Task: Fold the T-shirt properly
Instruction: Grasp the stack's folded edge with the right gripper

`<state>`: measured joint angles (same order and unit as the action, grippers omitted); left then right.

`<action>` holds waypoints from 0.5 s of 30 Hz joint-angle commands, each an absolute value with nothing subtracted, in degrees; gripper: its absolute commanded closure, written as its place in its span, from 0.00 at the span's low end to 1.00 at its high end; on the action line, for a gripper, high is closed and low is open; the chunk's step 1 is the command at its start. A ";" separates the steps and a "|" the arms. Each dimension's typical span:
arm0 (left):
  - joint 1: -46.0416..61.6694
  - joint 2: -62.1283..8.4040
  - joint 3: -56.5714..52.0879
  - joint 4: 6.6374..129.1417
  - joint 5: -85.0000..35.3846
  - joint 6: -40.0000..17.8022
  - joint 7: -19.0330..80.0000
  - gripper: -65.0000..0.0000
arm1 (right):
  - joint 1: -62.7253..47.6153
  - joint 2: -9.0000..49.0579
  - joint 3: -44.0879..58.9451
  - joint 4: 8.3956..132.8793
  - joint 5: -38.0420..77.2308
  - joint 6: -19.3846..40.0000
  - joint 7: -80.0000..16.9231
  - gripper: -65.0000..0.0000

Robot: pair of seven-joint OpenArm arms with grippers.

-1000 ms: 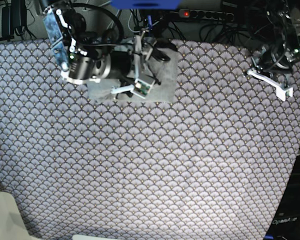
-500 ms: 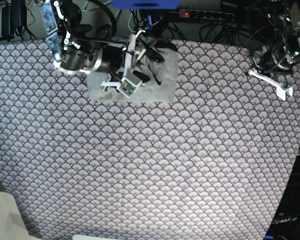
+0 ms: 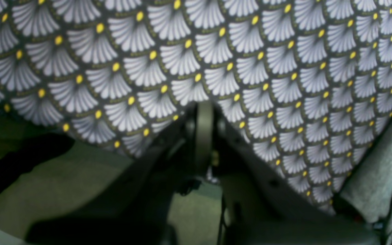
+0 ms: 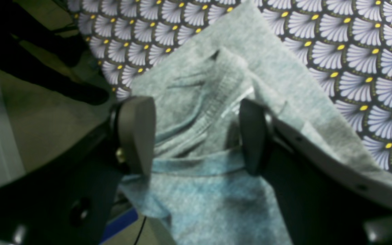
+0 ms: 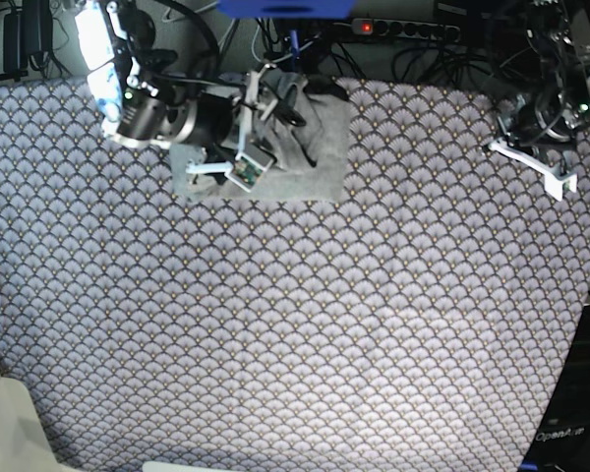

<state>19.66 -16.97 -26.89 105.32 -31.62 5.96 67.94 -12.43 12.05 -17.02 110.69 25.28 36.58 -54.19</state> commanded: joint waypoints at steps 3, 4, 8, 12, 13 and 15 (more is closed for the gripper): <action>19.47 -17.71 -27.12 106.33 -31.96 5.85 67.38 1.00 | -11.91 13.14 -17.01 111.52 25.98 36.44 -53.05 0.42; 19.47 -17.71 -27.12 106.33 -31.96 5.85 67.38 1.00 | -11.91 13.14 -17.01 111.52 25.98 36.44 -53.05 0.42; 19.47 -17.71 -27.12 106.24 -31.96 5.85 67.38 1.00 | -11.91 13.32 -17.19 111.52 25.89 36.35 -53.14 0.42; 19.47 -17.71 -27.12 106.24 -31.96 5.85 67.38 1.00 | -11.91 12.97 -17.80 111.52 22.81 34.51 -53.49 0.42; 19.47 -17.71 -27.12 106.24 -31.96 5.85 67.38 1.00 | -11.91 12.79 -18.42 111.52 21.23 33.71 -53.58 0.42; 19.47 -17.71 -27.12 106.24 -31.96 5.85 67.38 1.00 | -11.91 12.09 -20.26 111.60 18.15 32.13 -53.58 0.42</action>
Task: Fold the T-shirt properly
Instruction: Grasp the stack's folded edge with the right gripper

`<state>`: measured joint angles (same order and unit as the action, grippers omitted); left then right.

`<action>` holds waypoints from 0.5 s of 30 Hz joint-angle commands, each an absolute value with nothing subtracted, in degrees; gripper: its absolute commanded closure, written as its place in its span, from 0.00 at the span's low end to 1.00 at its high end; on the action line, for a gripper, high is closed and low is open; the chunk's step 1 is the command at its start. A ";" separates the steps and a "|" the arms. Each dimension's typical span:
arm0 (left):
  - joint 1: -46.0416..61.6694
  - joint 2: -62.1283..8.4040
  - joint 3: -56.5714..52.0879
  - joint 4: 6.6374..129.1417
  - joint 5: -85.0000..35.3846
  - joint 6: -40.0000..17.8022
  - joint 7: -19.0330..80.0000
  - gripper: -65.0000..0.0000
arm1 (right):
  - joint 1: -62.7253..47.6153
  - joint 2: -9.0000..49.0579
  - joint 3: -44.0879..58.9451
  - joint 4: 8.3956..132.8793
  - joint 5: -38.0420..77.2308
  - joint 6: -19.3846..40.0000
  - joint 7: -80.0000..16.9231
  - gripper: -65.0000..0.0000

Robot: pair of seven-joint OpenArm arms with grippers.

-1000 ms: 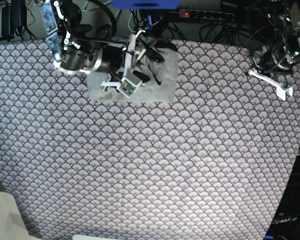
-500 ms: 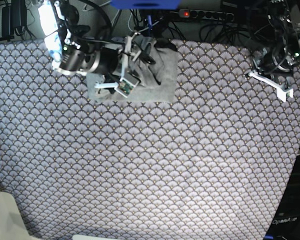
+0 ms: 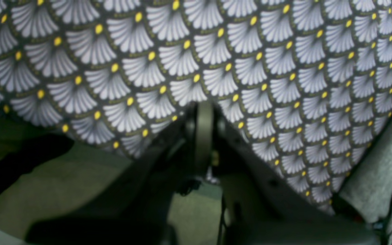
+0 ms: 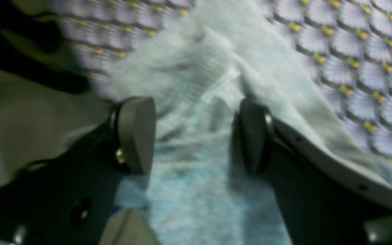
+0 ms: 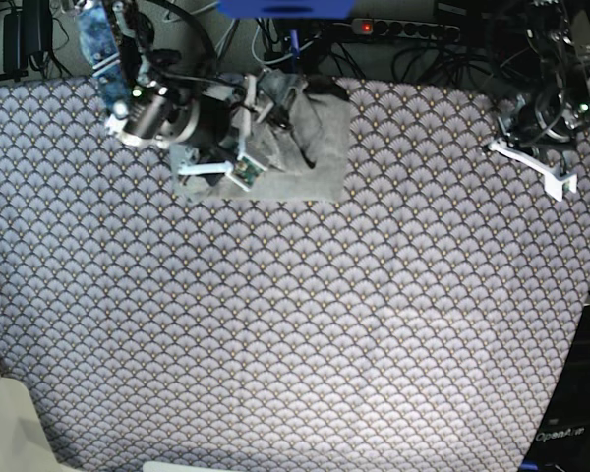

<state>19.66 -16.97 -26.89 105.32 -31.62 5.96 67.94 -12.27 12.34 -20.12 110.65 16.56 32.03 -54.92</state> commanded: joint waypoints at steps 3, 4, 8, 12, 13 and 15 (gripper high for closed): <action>19.38 -17.71 -27.12 106.24 -31.96 5.85 67.38 1.00 | -11.91 11.30 -22.55 111.60 14.11 28.97 -53.67 0.42; 19.38 -17.71 -27.12 106.24 -31.96 5.85 67.38 1.00 | -11.91 11.21 -23.43 111.60 12.79 28.09 -53.67 0.42; 19.38 -17.71 -27.12 106.24 -31.96 5.85 67.38 1.00 | -12.00 9.89 -26.68 111.60 8.22 27.30 -53.67 0.42; 19.38 -17.71 -27.12 106.24 -31.96 5.85 67.38 1.00 | -12.09 9.27 -28.09 111.52 6.02 27.30 -53.67 0.42; 19.38 -17.71 -27.12 106.24 -31.96 5.85 67.38 1.00 | -12.09 9.27 -28.26 111.52 5.85 27.30 -53.67 0.42; 19.38 -17.71 -27.12 106.24 -31.96 5.85 67.38 1.00 | -12.00 9.27 -28.44 111.43 5.67 27.30 -53.58 0.42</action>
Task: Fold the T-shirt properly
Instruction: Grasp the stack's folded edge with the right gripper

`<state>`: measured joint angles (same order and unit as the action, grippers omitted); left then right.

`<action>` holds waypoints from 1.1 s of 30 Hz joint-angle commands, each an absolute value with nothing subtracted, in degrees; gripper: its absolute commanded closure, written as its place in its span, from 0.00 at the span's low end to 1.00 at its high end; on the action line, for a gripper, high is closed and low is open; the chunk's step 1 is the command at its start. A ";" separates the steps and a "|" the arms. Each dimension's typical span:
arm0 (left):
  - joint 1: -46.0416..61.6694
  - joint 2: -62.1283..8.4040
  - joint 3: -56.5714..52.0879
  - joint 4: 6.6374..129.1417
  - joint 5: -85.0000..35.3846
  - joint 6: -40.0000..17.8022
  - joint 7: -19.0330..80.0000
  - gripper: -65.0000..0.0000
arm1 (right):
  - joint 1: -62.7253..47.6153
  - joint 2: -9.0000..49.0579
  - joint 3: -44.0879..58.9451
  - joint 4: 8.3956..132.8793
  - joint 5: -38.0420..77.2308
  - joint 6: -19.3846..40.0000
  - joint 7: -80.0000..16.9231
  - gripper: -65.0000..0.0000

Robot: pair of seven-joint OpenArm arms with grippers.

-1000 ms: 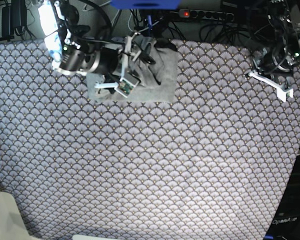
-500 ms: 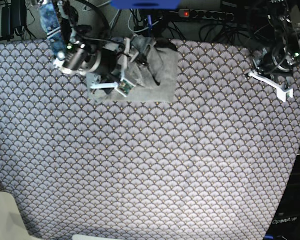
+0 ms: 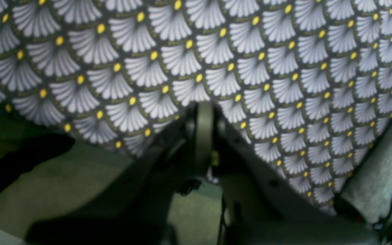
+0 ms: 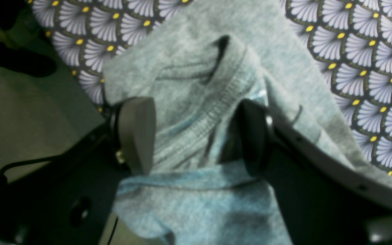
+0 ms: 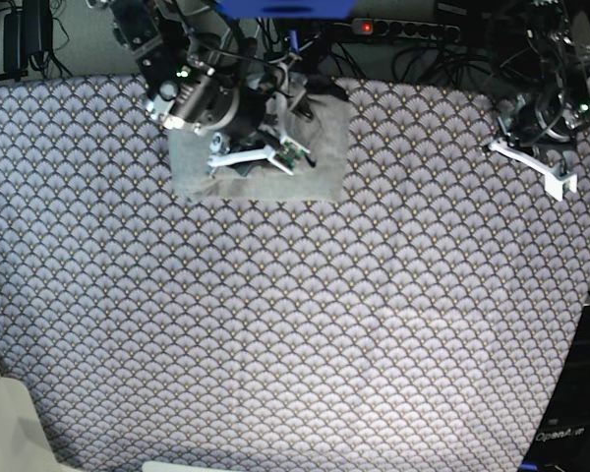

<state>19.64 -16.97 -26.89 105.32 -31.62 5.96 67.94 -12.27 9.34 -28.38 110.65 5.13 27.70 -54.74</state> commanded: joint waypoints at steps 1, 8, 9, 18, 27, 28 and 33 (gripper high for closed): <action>19.38 -17.71 -27.12 106.24 -31.96 5.85 67.38 1.00 | -12.00 9.27 -28.44 111.43 5.67 27.30 -53.41 0.43; 19.30 -17.71 -27.12 106.24 -31.96 5.85 67.38 1.00 | -11.91 9.45 -28.53 111.25 5.67 27.30 -53.23 0.43; 19.30 -17.71 -27.12 106.24 -31.96 5.85 67.38 1.00 | -11.91 9.45 -28.53 110.73 5.67 27.30 -53.23 0.43; 19.30 -17.71 -27.30 106.24 -31.96 5.85 67.38 1.00 | -11.21 9.71 -28.53 105.98 5.67 27.30 -50.15 0.47; 19.30 -17.71 -27.21 106.24 -31.96 5.85 67.38 1.00 | -11.03 9.71 -28.53 105.89 5.67 27.30 -50.42 0.78; 19.30 -17.71 -27.21 106.24 -31.96 5.85 67.38 1.00 | -11.03 9.71 -28.53 105.89 5.67 27.30 -50.42 0.79; 19.30 -17.71 -27.12 106.24 -31.96 5.85 67.38 1.00 | -10.95 10.42 -28.79 106.07 5.67 27.47 -50.33 0.82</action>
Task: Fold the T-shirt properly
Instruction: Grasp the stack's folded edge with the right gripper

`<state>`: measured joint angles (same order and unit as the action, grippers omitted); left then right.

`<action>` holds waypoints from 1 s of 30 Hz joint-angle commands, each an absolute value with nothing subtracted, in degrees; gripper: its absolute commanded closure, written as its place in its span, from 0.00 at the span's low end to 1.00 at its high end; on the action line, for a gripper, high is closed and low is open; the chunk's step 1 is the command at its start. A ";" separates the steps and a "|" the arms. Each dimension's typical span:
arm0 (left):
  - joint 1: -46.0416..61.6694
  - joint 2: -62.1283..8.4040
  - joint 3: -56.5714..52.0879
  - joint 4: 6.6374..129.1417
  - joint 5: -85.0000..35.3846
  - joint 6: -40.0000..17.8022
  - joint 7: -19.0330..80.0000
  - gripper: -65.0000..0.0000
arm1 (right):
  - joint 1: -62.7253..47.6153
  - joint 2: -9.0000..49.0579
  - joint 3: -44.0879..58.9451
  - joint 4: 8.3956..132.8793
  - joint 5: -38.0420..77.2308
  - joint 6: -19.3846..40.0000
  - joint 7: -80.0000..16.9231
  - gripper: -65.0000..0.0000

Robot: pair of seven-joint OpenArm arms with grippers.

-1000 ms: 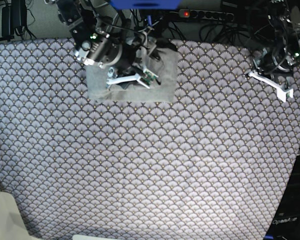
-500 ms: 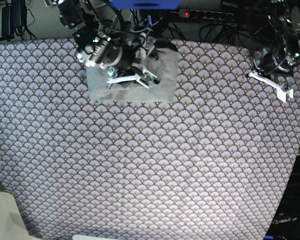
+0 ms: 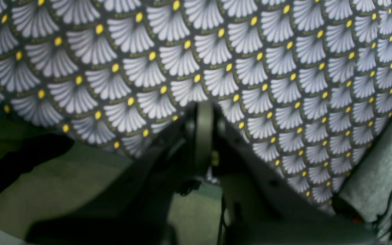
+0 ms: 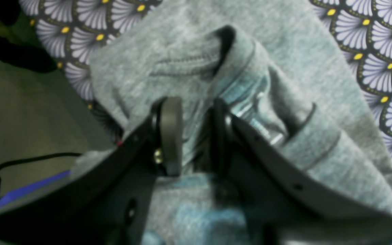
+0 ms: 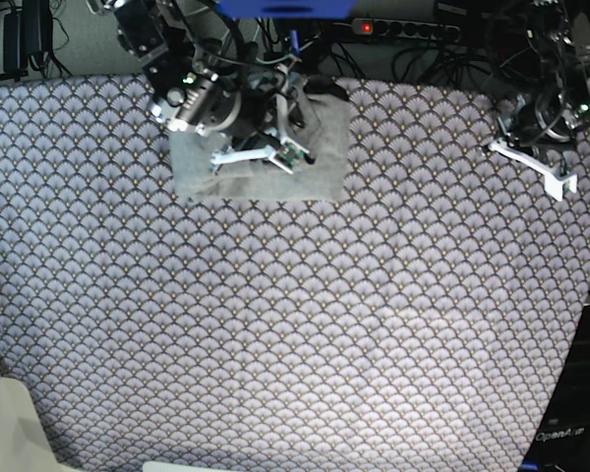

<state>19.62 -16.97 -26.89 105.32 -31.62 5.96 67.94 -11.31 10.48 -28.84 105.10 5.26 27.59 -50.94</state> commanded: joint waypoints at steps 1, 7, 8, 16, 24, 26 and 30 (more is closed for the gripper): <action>19.30 -17.71 -27.12 106.24 -31.96 5.85 67.38 1.00 | -10.51 10.51 -28.79 106.24 5.67 27.47 -50.51 0.85; 19.30 -17.71 -27.12 106.42 -31.96 5.85 67.38 1.00 | -6.90 11.91 -34.77 106.33 5.67 27.47 -52.53 0.93; 19.30 -17.71 -27.12 106.42 -31.96 5.85 67.38 1.00 | -6.37 12.00 -35.82 106.33 5.67 27.47 -53.14 0.94; 19.38 -17.71 -27.47 106.24 -31.96 5.85 67.38 1.00 | -3.38 11.74 -40.92 106.33 5.67 27.47 -55.16 0.99; 19.30 -17.71 -27.47 106.24 -31.96 5.85 67.38 1.00 | -2.59 10.68 -37.93 107.74 5.58 27.21 -57.71 0.96; 19.30 -17.71 -27.47 106.24 -31.96 5.85 67.38 1.00 | -2.51 10.59 -37.41 108.35 5.58 27.21 -59.21 0.95; 17.89 -17.71 -27.12 106.15 -31.96 5.85 67.38 1.00 | -1.54 11.03 -37.41 108.97 3.47 27.21 -60.18 0.89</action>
<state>18.31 -16.97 -26.89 105.34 -31.62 5.96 68.14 -2.35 11.25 -37.56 107.70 3.81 27.55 -60.64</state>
